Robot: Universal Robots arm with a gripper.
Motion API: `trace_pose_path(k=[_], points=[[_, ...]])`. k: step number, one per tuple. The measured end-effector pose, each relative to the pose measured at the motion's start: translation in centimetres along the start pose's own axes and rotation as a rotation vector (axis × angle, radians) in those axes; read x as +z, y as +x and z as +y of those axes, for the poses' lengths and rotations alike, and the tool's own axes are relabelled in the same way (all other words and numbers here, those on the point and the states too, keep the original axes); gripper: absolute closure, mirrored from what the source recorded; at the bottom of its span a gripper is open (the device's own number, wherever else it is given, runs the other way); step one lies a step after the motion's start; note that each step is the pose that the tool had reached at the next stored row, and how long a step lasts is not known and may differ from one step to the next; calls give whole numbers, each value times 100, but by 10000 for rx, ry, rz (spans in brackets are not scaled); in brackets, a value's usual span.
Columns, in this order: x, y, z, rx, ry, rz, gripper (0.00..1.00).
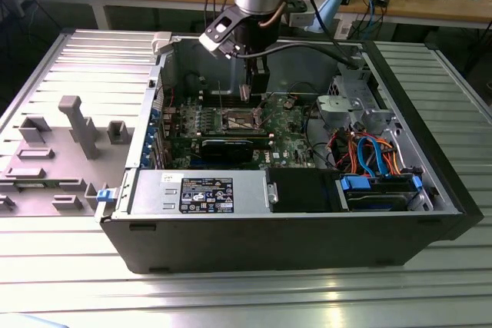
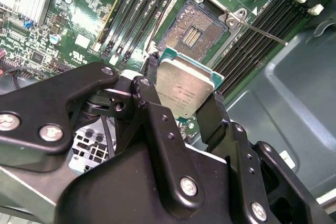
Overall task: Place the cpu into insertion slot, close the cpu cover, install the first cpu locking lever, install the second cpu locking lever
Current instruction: 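Place the cpu into insertion slot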
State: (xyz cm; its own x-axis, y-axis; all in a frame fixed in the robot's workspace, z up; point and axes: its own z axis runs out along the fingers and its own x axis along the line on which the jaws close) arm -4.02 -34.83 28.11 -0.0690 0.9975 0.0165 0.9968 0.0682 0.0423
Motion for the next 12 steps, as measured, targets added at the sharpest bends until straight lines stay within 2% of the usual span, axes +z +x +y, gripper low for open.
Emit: trace_pose_path(k=[12], points=[[18, 1, -18, 0, 0, 0, 45]])
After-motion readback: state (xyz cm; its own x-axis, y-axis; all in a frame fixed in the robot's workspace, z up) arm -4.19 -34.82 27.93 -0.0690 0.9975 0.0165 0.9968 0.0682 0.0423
